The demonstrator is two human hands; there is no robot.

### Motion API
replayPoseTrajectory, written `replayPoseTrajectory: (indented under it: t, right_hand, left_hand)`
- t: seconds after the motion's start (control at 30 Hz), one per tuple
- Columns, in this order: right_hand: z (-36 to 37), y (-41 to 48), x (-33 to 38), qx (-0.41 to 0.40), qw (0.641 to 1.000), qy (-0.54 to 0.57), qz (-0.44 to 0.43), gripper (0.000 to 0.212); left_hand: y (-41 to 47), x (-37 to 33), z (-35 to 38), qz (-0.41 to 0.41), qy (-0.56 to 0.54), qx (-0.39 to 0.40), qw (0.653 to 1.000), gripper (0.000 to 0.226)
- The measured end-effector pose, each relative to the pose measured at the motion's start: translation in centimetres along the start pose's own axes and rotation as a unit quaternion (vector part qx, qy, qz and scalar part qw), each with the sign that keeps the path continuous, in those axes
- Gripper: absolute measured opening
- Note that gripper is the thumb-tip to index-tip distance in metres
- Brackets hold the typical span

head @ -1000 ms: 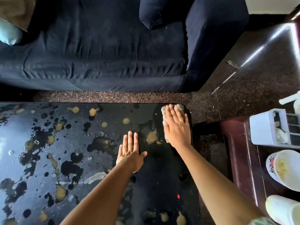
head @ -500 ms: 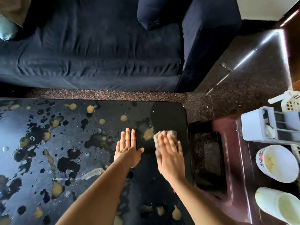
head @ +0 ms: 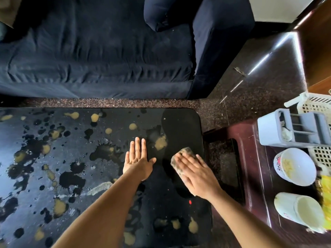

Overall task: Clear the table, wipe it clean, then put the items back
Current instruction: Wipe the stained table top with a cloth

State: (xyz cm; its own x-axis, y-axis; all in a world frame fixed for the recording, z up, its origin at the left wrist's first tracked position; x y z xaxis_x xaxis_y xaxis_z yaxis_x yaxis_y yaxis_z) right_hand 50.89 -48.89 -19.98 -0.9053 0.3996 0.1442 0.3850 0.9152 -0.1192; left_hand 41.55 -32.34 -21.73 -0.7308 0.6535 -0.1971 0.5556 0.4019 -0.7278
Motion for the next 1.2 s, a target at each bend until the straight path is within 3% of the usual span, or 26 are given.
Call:
replayPoseTrajectory:
  t: [0.03,0.1,0.17,0.23,0.3,0.37,0.4,0.43,0.5,0.57,0.63,0.7,0.73,0.77,0.8,0.87,0.93,0.97,1.03,1.1,1.13,1.2]
  right_hand:
    - [-0.3,0.5,-2.4,-0.017,0.996,0.015,0.088,0.059]
    - [-0.9,1.5,-5.7,-0.048,0.954,0.064,0.290,0.058]
    - [-1.2,2.4,-4.5,-0.072,0.930,0.071,0.353,0.059]
    - [-1.4,2.5,-0.8,-0.068,0.959,0.060,0.267,0.059]
    - [-0.7,0.9,3.3,-0.027,0.996,0.030,0.074,0.058]
    - [0.0,-1.2,3.9,0.000,0.999,-0.001,-0.039,0.058]
    - [0.1,-1.7,2.9,-0.006,1.000,-0.010,-0.018,0.058]
    - [-0.1,-1.7,1.2,-0.022,0.998,-0.001,0.058,0.058]
    - [-0.5,-1.7,-1.5,-0.053,0.957,0.055,0.280,0.057]
    - [-0.6,-1.4,-0.7,-0.076,0.916,0.102,0.380,0.058]
    - [0.0,-1.3,2.2,-0.050,0.953,0.088,0.286,0.059]
    - [0.4,-2.6,4.1,-0.008,0.996,0.032,0.083,0.060]
    - [0.5,-3.4,3.6,0.004,0.999,0.016,0.029,0.061]
    - [0.5,-4.0,2.5,0.004,0.999,0.002,0.035,0.061]
    - [0.3,-4.3,0.9,-0.010,0.995,0.006,0.102,0.061]
    - [-0.1,-4.4,-1.4,-0.044,0.951,0.058,0.302,0.059]
    - [-0.2,-3.4,0.3,-0.070,0.921,0.087,0.374,0.060]
    - [-0.2,-2.9,2.1,-0.068,0.933,0.090,0.343,0.060]
    - [0.6,-3.5,5.6,-0.042,0.979,0.056,0.192,0.059]
    - [0.9,-5.4,6.1,-0.016,0.998,0.029,0.054,0.059]
    - [1.1,-6.2,5.2,-0.010,0.999,0.018,0.035,0.059]
    - [1.0,-6.6,2.3,-0.018,0.991,0.028,0.127,0.059]
  left_hand:
    - [0.1,0.0,0.1,0.002,0.001,-0.001,1.000,0.073]
    - [0.2,0.2,0.2,0.003,0.002,-0.001,1.000,0.073]
    - [0.2,0.3,0.3,0.002,0.003,-0.001,1.000,0.073]
    - [0.2,0.2,0.2,0.004,0.003,-0.006,1.000,0.073]
    - [0.0,0.0,0.0,0.003,0.000,-0.021,1.000,0.073]
    - [-0.8,-0.4,-0.6,0.009,0.015,-0.071,0.997,0.072]
    - [-1.4,-0.8,-0.9,0.015,0.023,-0.102,0.994,0.070]
    - [-2.1,-1.1,-0.9,0.022,0.030,-0.128,0.991,0.068]
    - [-3.8,-1.8,-0.4,0.043,0.043,-0.159,0.985,0.065]
    - [-5.5,-2.6,0.6,0.076,0.061,-0.167,0.981,0.064]
    - [-6.7,-2.7,1.6,0.093,0.077,-0.162,0.979,0.065]
    - [-7.0,-2.2,2.5,0.092,0.078,-0.140,0.983,0.069]
    - [-7.0,-2.0,2.9,0.088,0.076,-0.125,0.985,0.071]
    - [-6.9,-1.8,3.2,0.086,0.077,-0.112,0.987,0.073]
    - [-6.9,-1.7,3.5,0.086,0.081,-0.105,0.988,0.075]
    - [-6.6,-1.8,3.6,0.086,0.087,-0.094,0.988,0.076]
    - [-6.4,-1.9,3.7,0.086,0.103,-0.084,0.987,0.077]
    - [-6.4,-1.8,3.8,0.083,0.112,-0.078,0.987,0.077]
    - [-6.3,-1.7,4.0,0.080,0.119,-0.064,0.988,0.076]
    - [-6.2,-1.6,4.2,0.075,0.128,-0.049,0.988,0.075]
    - [-6.2,-1.7,4.2,0.073,0.130,-0.040,0.988,0.075]
    - [-6.2,-1.7,4.3,0.063,0.138,-0.024,0.988,0.075]
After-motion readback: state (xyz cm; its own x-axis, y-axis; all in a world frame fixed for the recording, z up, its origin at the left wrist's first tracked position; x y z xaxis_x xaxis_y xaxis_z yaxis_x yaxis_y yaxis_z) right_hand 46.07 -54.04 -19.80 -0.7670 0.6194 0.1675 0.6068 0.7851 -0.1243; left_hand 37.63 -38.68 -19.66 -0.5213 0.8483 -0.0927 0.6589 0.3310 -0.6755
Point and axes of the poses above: each hand's wrist, its own y-axis towards the middle knuckle, its own z-axis out of the palm, x = y × z, the point moved 9 cm from there along y, towards the middle knuckle, and after that the axes turned 5 degrees about z, right-handed, at the moved point
